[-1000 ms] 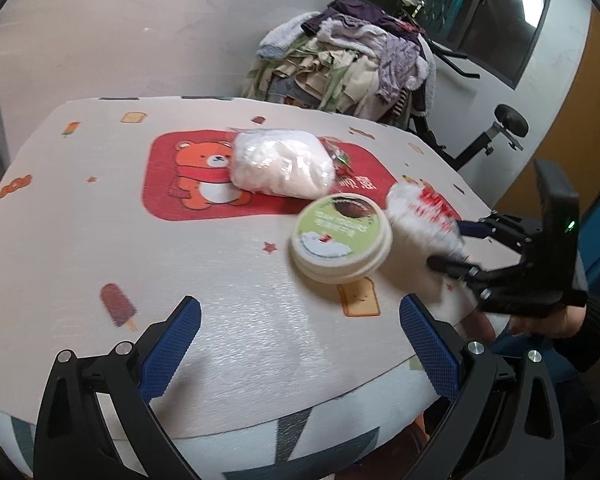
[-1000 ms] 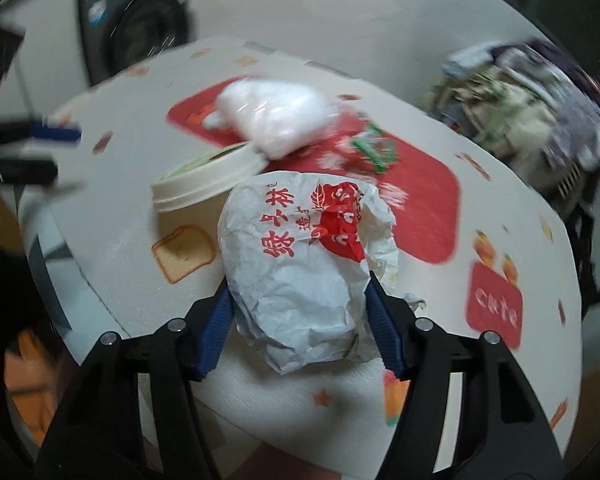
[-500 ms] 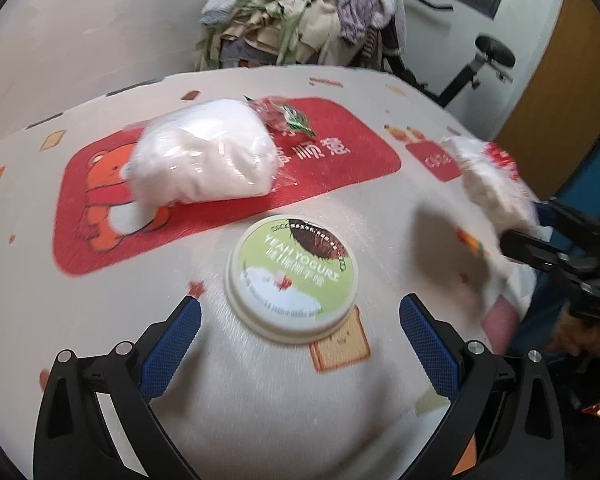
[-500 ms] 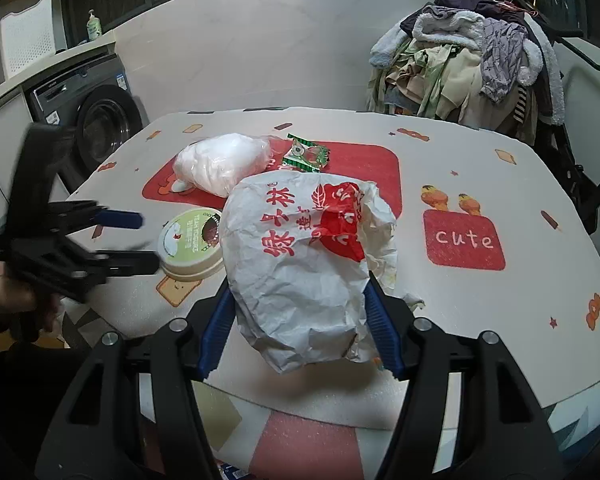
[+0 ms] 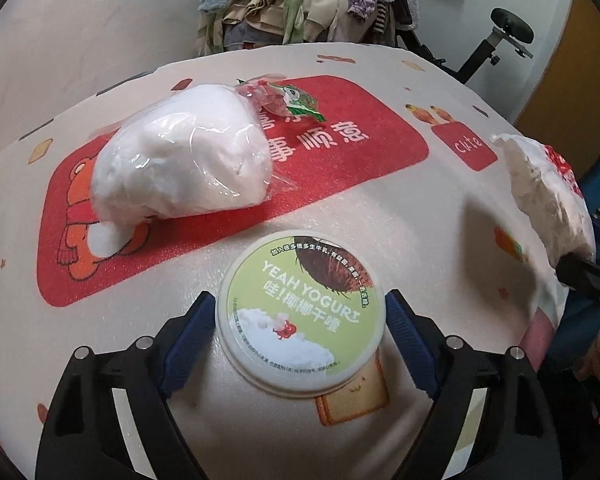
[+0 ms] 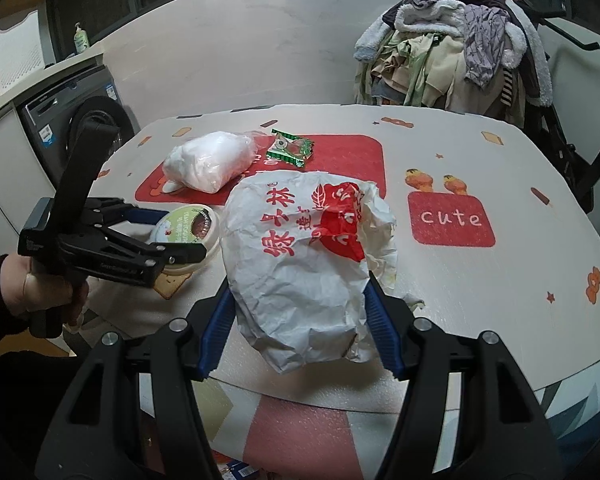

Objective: Collect trash
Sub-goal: 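Grasp the green YEAH YOGURT lid with the left tool while the right tool holds the bag, then drop the white bag into the bin with the right tool while the left tool carries the lid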

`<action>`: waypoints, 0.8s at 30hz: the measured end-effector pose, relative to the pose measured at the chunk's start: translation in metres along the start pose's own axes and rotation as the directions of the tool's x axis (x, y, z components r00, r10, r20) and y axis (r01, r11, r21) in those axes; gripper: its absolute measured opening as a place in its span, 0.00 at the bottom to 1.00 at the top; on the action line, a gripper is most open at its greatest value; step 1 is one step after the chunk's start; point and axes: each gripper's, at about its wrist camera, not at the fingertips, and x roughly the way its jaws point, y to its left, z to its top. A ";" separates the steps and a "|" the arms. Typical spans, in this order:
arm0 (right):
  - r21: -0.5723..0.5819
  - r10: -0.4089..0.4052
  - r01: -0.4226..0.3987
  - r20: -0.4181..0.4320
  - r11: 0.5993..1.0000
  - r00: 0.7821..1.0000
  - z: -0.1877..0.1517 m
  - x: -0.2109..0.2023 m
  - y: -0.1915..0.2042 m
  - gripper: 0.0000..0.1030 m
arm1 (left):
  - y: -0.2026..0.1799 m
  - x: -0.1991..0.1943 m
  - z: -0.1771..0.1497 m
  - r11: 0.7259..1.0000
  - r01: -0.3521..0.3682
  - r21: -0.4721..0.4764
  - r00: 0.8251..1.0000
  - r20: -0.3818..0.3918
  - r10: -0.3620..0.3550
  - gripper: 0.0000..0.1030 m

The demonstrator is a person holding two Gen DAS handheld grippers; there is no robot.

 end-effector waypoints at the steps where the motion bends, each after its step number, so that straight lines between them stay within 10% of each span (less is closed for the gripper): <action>1: 0.001 0.000 0.000 0.001 1.000 1.000 -0.001 0.000 0.000 0.60 | 0.000 -0.002 -0.002 1.000 0.006 -0.004 1.000 0.004 -0.006 0.81; 24: -0.040 0.044 -0.043 0.018 0.998 0.999 -0.017 -0.033 0.034 0.60 | -0.012 -0.114 -0.076 0.995 0.056 -0.085 0.989 0.145 -0.043 0.81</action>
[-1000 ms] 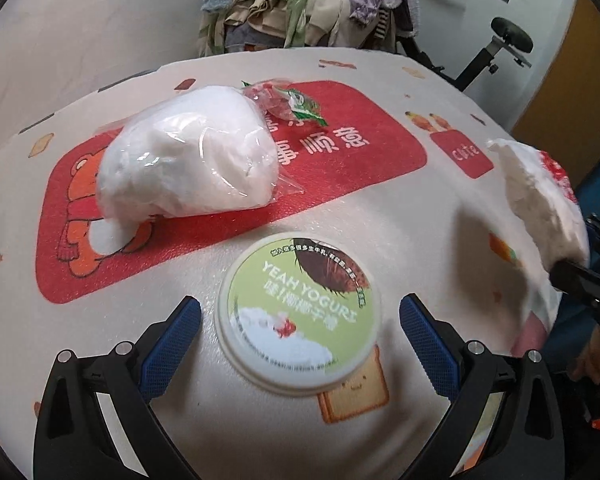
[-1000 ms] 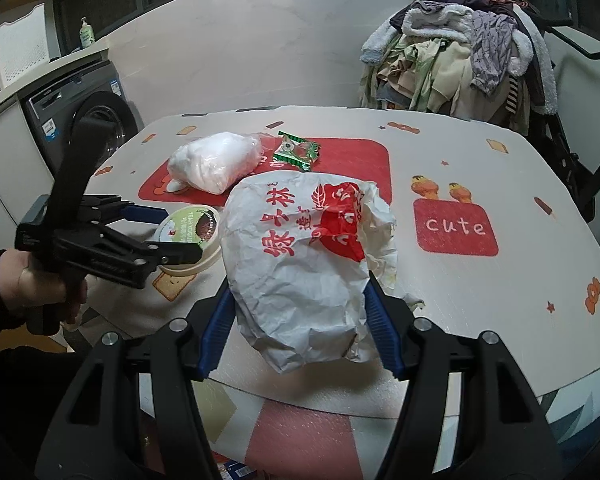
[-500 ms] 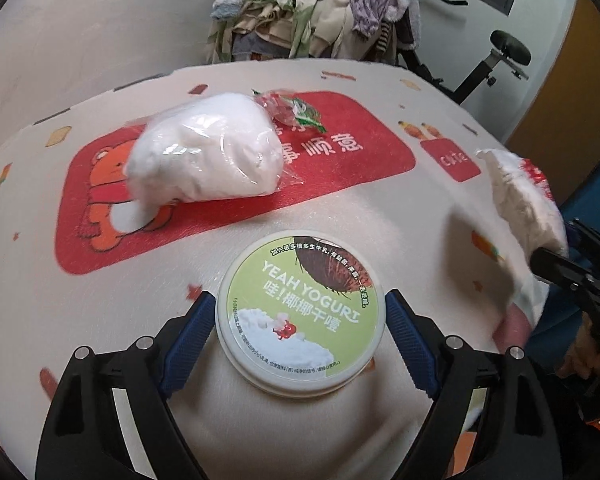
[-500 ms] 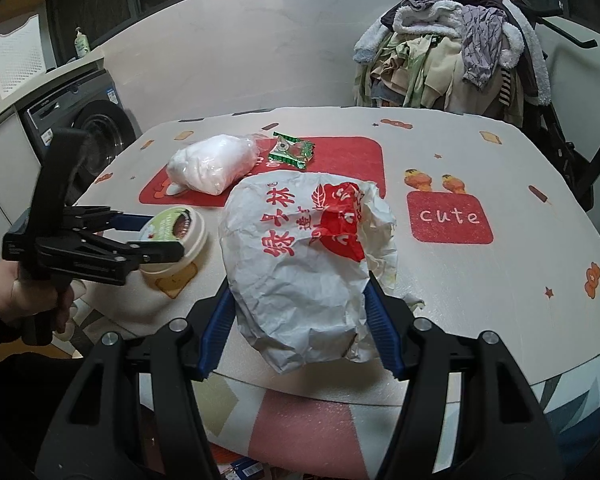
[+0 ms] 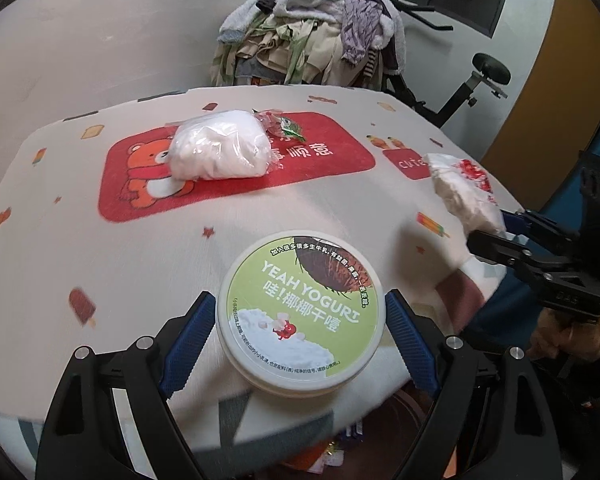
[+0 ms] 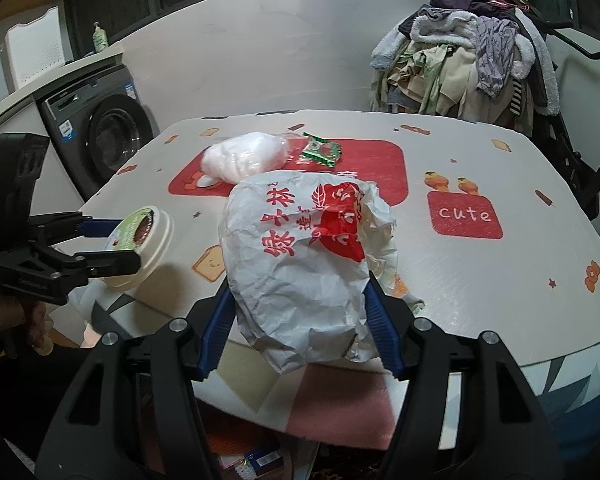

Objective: Collect trash
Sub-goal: 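Drop the white bag into the bin with the right tool while the left tool carries the lid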

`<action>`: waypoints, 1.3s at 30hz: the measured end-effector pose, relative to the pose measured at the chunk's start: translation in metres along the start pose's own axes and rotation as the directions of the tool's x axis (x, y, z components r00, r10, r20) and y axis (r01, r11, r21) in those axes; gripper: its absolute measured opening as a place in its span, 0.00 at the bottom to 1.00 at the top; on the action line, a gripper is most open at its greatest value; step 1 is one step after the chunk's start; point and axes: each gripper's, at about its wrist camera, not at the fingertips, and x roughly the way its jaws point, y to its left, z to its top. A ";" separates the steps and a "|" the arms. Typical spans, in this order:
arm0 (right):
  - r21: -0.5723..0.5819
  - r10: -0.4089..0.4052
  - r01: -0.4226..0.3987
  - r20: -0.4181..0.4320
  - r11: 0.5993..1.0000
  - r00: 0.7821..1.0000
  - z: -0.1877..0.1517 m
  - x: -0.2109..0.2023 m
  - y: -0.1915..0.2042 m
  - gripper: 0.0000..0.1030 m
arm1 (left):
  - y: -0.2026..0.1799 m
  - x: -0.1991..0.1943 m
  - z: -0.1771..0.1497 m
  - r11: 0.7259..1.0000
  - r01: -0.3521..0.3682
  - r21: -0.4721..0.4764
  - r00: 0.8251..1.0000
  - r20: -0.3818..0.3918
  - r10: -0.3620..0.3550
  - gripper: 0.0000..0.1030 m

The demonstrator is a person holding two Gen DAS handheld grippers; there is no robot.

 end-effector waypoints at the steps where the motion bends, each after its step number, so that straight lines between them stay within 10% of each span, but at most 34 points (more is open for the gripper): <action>1: -0.005 0.003 -0.003 -0.001 1.000 1.000 -0.002 -0.002 0.003 0.60 | -0.002 -0.006 -0.005 1.000 0.000 -0.004 1.000 0.006 0.000 0.81; 27: -0.128 0.103 -0.118 -0.116 0.985 0.988 -0.069 -0.037 0.075 0.60 | -0.016 -0.106 -0.081 0.997 -0.021 -0.069 0.994 0.102 0.028 0.81; 39: -0.163 0.168 -0.226 -0.310 0.960 0.936 -0.116 -0.011 0.107 0.60 | -0.013 -0.106 -0.085 0.996 -0.014 -0.085 0.994 0.107 0.023 0.81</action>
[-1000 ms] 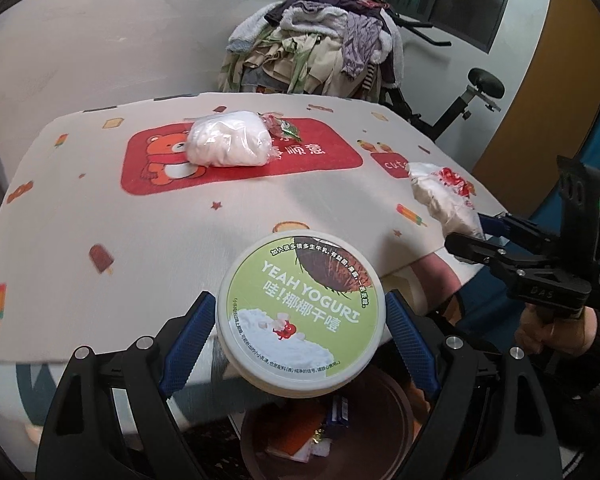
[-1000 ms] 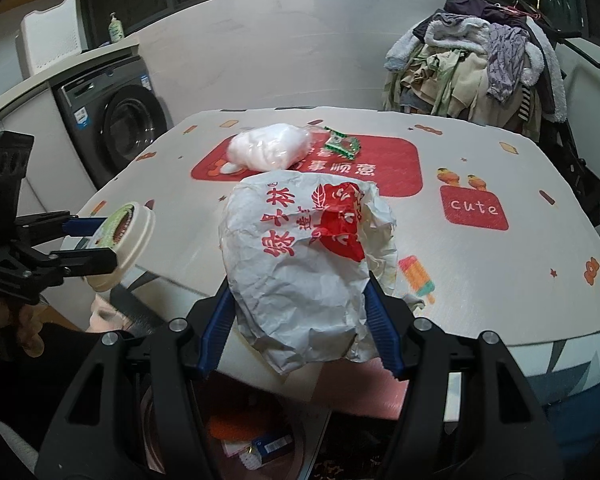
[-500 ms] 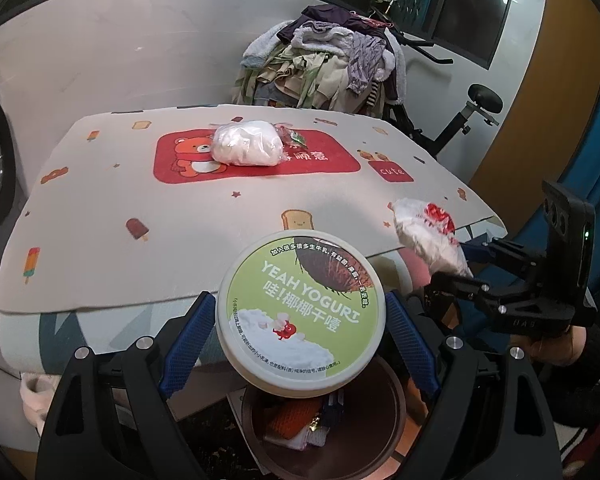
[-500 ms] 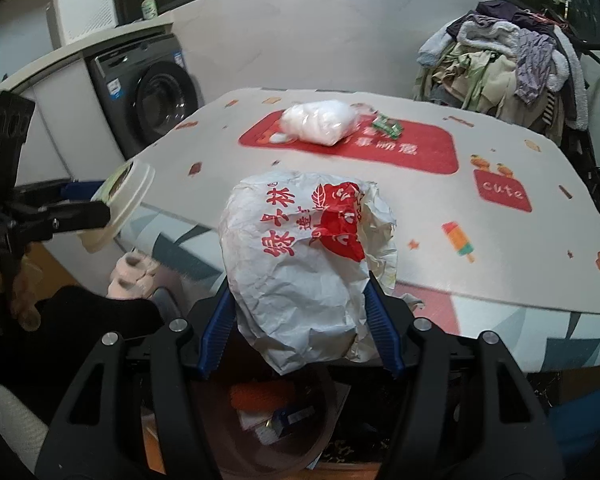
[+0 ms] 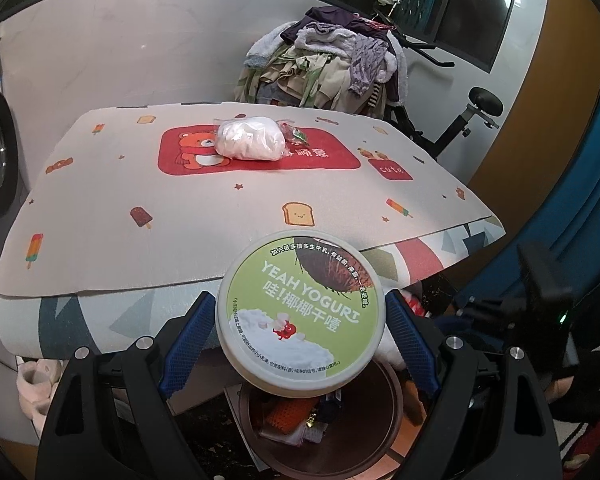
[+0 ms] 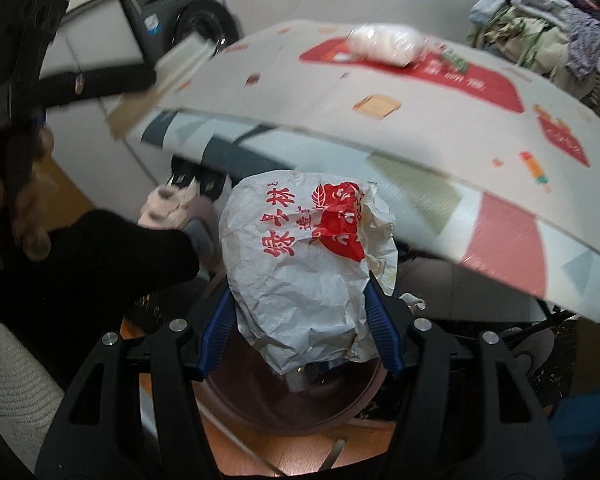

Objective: Collect trash
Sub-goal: 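Drop the white bag into the bin with the right tool while the left tool carries the lid, then lower the yogurt lid into the bin and open the left tool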

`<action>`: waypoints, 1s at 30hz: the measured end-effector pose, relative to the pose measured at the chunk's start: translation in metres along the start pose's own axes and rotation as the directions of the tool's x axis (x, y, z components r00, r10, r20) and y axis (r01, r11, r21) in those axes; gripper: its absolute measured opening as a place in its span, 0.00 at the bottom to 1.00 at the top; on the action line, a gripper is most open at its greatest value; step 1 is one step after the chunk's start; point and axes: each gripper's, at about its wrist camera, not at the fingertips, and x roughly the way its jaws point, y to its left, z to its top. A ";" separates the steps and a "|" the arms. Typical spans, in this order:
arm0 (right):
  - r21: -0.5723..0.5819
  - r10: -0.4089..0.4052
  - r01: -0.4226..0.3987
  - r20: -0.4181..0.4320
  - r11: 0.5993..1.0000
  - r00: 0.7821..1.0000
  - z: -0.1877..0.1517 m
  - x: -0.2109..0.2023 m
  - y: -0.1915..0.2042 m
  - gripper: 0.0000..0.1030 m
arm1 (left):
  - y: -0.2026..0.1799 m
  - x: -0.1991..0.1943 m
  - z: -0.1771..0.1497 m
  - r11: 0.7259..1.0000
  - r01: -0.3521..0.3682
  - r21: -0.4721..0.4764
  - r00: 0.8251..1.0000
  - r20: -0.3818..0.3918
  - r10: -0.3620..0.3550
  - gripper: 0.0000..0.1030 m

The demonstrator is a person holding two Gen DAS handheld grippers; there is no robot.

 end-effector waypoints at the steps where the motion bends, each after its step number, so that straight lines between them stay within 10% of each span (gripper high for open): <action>1: -0.001 0.005 -0.005 -0.017 1.000 1.000 -0.001 0.004 0.001 0.60 | 0.000 0.000 -0.001 1.000 0.001 -0.002 1.000 -0.001 -0.001 0.81; 8: 0.033 0.050 -0.047 -0.078 0.998 0.996 -0.006 0.021 -0.002 0.61 | 0.002 0.004 -0.003 1.000 0.007 -0.010 1.000 -0.009 -0.008 0.81; 20: 0.131 0.065 -0.062 -0.020 0.990 0.998 0.000 0.023 -0.018 0.91 | 0.003 0.013 -0.011 1.000 0.017 -0.016 1.000 -0.025 -0.017 0.81; 30: 0.111 -0.110 0.093 0.155 0.989 0.982 0.005 -0.004 -0.035 0.94 | 0.008 0.019 -0.023 1.000 0.019 -0.003 1.000 -0.018 -0.019 0.81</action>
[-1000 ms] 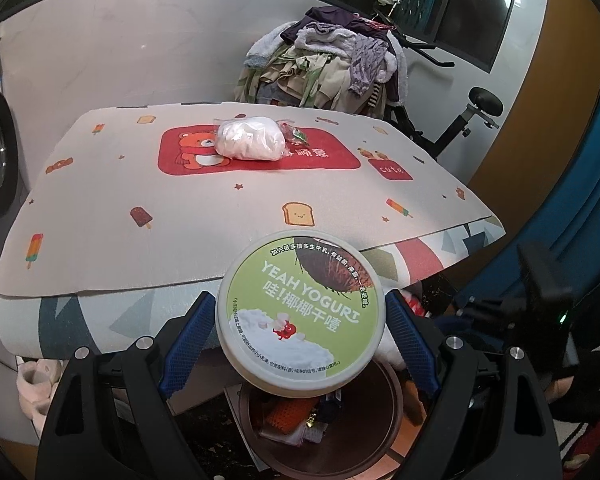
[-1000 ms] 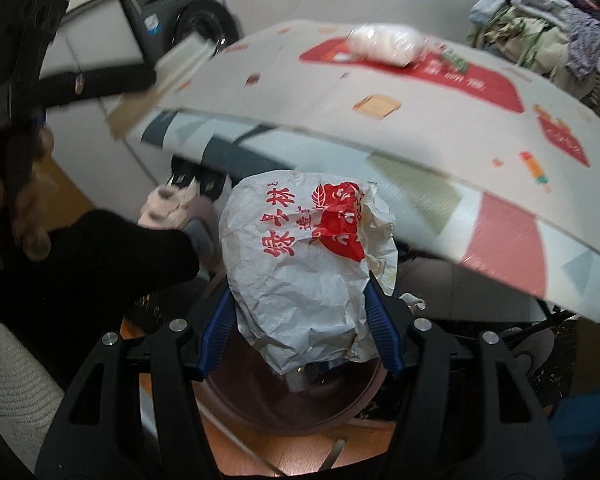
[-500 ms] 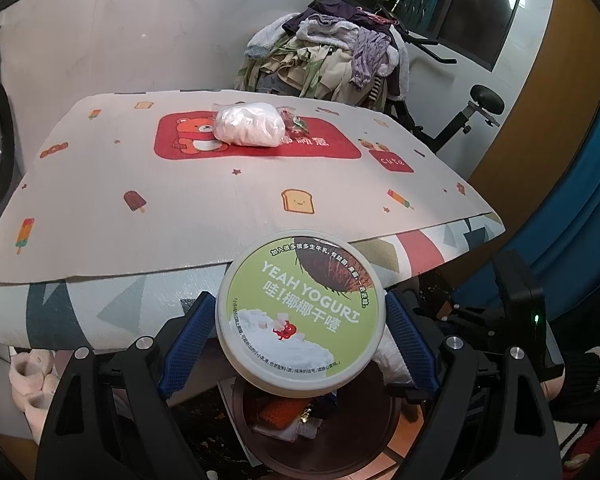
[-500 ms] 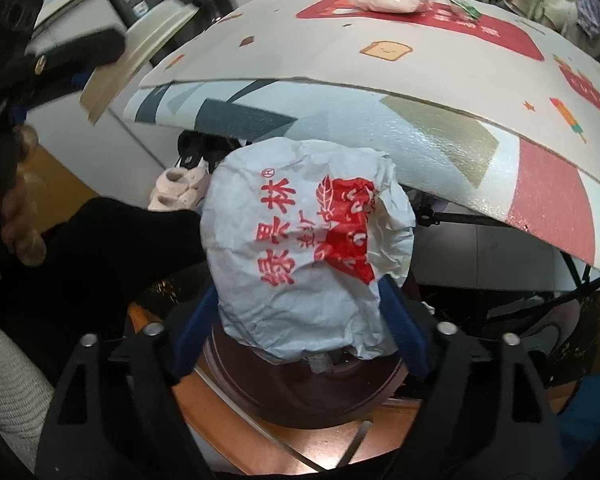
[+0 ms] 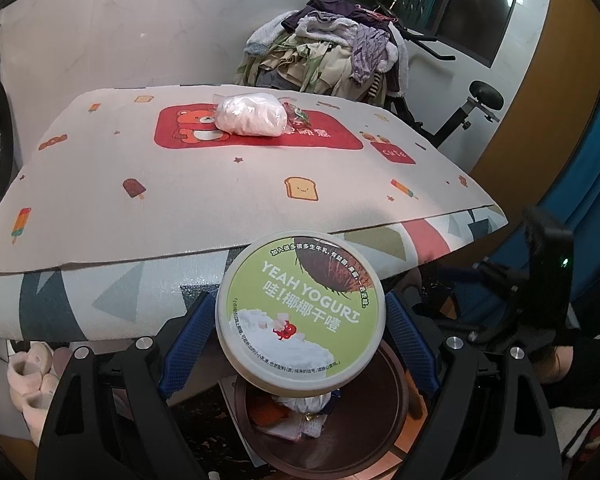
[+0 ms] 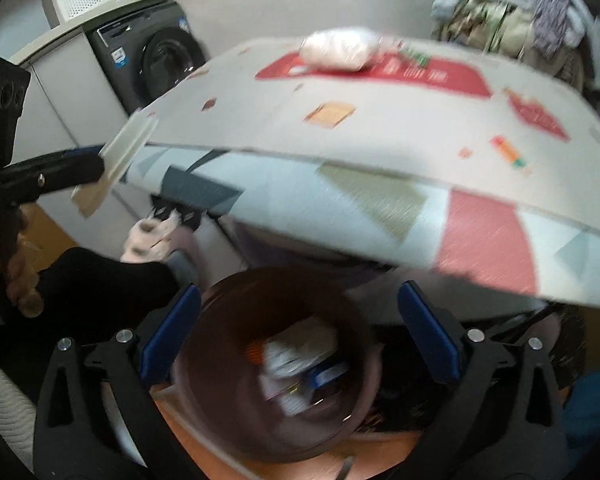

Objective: Collect trash
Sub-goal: 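Lower the yogurt lid into the bin and open the left tool, then raise both tools back over the table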

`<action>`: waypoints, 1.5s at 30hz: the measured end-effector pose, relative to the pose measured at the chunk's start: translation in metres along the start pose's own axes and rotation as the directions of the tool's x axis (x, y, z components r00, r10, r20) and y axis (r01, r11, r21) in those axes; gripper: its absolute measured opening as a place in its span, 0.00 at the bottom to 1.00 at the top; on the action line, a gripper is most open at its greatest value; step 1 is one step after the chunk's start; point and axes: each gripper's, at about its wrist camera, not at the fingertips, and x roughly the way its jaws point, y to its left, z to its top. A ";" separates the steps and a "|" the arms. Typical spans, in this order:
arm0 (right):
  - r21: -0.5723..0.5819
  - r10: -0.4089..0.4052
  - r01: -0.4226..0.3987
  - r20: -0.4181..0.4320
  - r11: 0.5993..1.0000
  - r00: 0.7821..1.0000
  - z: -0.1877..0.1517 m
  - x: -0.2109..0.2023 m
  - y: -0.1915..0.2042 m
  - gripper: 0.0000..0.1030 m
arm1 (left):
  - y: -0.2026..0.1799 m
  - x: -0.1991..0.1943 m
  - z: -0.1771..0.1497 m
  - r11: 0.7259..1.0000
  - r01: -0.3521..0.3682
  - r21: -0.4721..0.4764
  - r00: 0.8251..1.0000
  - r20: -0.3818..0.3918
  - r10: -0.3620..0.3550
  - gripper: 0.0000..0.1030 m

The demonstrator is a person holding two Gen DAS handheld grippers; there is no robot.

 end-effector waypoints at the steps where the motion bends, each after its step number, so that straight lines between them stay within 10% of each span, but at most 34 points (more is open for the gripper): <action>1: -0.001 -0.010 0.010 0.014 1.000 1.000 0.000 -0.001 -0.002 0.94 | 0.001 0.002 -0.003 1.000 -0.001 0.006 1.000 0.002 0.001 0.81; 45: 0.089 -0.111 0.109 0.022 0.990 0.994 -0.018 0.012 -0.029 0.94 | -0.027 0.054 -0.041 0.985 0.060 0.165 0.992 -0.117 -0.041 0.94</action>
